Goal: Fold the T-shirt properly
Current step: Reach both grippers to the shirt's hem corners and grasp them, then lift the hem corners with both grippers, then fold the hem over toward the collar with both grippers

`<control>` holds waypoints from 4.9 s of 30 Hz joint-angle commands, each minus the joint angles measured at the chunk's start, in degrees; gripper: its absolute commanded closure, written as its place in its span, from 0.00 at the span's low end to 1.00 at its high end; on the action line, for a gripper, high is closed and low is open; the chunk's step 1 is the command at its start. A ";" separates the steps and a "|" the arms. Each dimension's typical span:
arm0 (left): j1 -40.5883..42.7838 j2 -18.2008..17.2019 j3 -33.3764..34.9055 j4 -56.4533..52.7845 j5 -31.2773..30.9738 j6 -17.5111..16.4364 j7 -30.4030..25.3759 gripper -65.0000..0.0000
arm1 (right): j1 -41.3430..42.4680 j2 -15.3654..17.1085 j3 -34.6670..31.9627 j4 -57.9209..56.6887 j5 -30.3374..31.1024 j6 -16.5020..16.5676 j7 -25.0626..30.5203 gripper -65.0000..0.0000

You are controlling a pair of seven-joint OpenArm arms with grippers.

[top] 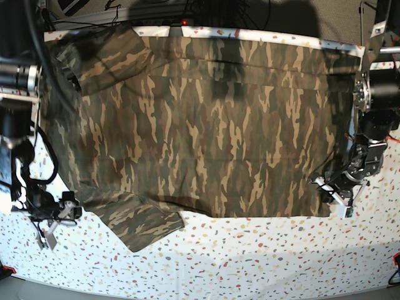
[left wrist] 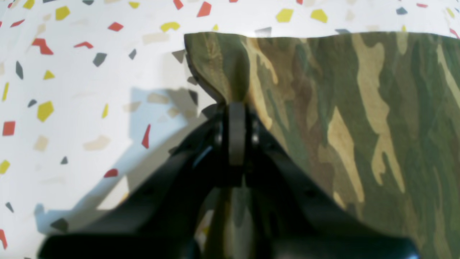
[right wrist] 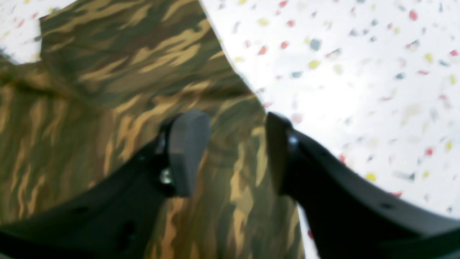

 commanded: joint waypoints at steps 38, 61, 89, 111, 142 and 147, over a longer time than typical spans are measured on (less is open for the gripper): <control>-1.38 -0.46 0.09 0.33 0.26 -0.07 -0.72 1.00 | 8.46 -2.84 -12.33 -29.09 -19.28 -6.27 15.17 0.46; -1.38 -0.46 0.09 0.33 0.31 -0.04 0.72 1.00 | 12.74 -1.44 -12.26 -29.22 -11.39 -6.12 15.34 0.56; 1.20 -0.79 0.07 0.35 0.44 -0.02 -2.47 1.00 | 9.09 -1.01 -12.28 -29.24 -10.78 -5.64 11.39 0.55; 1.14 -0.76 0.07 0.42 -1.62 -0.02 -2.45 1.00 | 9.68 -0.81 -12.26 -29.18 -10.64 -5.66 16.98 1.00; 18.91 -4.20 -0.13 47.95 -22.73 6.54 25.07 1.00 | -0.66 12.44 -12.28 -5.09 15.85 4.69 5.81 1.00; 25.59 -5.20 -1.05 55.12 -22.77 6.95 24.46 1.00 | -13.00 17.09 -12.22 10.51 24.52 4.69 5.97 1.00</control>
